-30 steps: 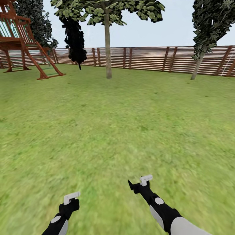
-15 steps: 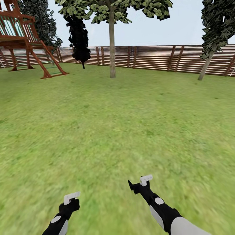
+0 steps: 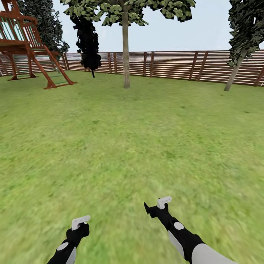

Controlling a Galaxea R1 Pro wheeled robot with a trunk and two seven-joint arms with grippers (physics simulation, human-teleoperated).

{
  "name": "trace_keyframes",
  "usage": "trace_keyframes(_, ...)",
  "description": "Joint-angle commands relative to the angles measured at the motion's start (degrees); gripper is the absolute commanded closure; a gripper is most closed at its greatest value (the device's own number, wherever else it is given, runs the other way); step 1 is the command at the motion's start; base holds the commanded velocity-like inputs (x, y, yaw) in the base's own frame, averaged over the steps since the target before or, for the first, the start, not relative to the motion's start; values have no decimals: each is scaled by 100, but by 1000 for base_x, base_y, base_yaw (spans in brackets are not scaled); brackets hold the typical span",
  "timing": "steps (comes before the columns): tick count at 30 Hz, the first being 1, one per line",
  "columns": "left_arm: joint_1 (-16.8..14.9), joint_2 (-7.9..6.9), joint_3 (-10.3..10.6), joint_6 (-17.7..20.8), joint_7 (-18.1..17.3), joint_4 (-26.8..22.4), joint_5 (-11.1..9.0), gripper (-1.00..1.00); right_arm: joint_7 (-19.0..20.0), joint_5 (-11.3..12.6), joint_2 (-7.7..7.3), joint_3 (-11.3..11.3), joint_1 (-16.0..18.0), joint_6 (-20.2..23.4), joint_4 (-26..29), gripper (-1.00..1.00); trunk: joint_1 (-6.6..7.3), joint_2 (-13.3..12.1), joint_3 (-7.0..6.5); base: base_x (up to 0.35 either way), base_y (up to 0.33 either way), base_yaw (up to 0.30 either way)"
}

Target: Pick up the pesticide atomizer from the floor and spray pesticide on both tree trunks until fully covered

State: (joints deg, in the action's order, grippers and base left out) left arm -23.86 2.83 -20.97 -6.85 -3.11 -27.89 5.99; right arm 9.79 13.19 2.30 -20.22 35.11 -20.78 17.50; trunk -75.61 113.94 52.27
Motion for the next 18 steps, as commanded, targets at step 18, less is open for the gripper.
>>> trace_keyframes(18, -5, 7, -48, -18, -32, -8, 69, 100, 15, 56, -8, -32, 5, -39, -4, -100, -3, 2, 5, 340, 0, 0)
